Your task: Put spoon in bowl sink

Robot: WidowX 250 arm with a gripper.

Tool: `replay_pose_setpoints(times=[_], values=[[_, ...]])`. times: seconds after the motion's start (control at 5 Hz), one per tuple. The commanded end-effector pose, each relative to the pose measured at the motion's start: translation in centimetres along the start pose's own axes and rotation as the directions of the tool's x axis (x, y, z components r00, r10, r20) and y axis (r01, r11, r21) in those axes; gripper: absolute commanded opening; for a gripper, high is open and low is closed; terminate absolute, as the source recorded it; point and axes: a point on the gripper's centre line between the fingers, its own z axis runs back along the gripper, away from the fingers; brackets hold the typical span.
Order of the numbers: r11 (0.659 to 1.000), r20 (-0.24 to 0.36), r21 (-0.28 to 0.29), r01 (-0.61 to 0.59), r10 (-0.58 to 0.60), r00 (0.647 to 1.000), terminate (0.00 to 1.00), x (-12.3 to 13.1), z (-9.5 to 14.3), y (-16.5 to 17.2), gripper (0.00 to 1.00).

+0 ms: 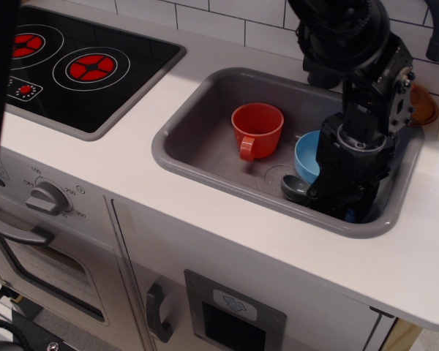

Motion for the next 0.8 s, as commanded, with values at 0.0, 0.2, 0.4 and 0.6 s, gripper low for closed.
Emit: replay_pose_setpoints(times=[0.0, 0.2, 0.4, 0.6], values=[[1.000, -0.062, 0.006, -0.019, 0.019, 0.998, 0.00, -0.7, 3.6, 0.6, 0.00], [0.996, -0.117, 0.024, -0.084, 0.087, 0.989, 0.00, -0.4, 5.2, 1.3, 0.00], [0.991, -0.099, 0.002, -0.136, 0.135, 0.986, 0.00, 0.2, 6.3, 1.4, 0.00], [0.998, -0.102, -0.035, -0.051, 0.047, 0.994, 0.00, 0.2, 7.5, -0.1, 0.00]])
